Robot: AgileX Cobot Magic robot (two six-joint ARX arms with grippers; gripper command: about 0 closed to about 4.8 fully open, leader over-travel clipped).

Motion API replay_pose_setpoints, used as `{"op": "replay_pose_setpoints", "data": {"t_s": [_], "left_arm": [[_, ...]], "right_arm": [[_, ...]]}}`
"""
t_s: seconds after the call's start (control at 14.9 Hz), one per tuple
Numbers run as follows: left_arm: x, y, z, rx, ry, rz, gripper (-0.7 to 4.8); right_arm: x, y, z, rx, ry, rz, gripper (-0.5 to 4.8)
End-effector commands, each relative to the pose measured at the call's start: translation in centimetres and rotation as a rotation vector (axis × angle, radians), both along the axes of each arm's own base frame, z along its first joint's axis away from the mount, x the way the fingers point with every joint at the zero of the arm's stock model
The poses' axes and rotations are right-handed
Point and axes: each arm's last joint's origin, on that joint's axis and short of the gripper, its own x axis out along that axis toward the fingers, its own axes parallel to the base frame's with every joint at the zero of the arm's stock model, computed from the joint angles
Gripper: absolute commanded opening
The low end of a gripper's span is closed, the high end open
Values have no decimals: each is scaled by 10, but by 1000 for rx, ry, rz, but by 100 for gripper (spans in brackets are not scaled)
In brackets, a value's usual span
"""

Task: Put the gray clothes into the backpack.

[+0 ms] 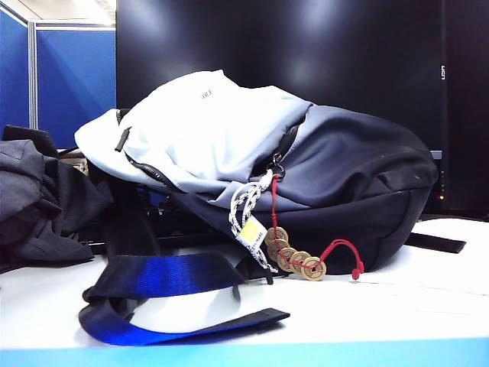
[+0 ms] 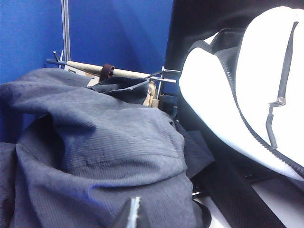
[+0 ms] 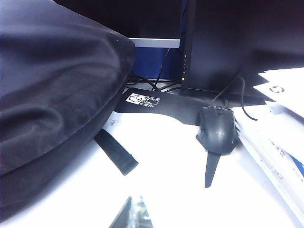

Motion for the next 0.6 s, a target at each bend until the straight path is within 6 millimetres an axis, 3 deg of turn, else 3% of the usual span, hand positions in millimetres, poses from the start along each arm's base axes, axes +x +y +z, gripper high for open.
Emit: {"op": "replay_pose_setpoints", "data": {"t_s": [0.07, 0.4, 0.47, 0.6], "left_arm": [[0, 0, 1, 0, -10, 3, -3], [0, 0, 1, -23, -9, -13, -3], [0, -2, 1, -114, -2, -60, -3], [-1, -3, 4, -469, 11, -153, -2]], "right_arm": [[0, 0, 0, 2, -10, -3, -1], [0, 1, 0, 37, -13, 15, -1], [0, 2, 2, 125, -31, 70, -1], [-2, 6, 19, 367, -171, 232, -1]]}}
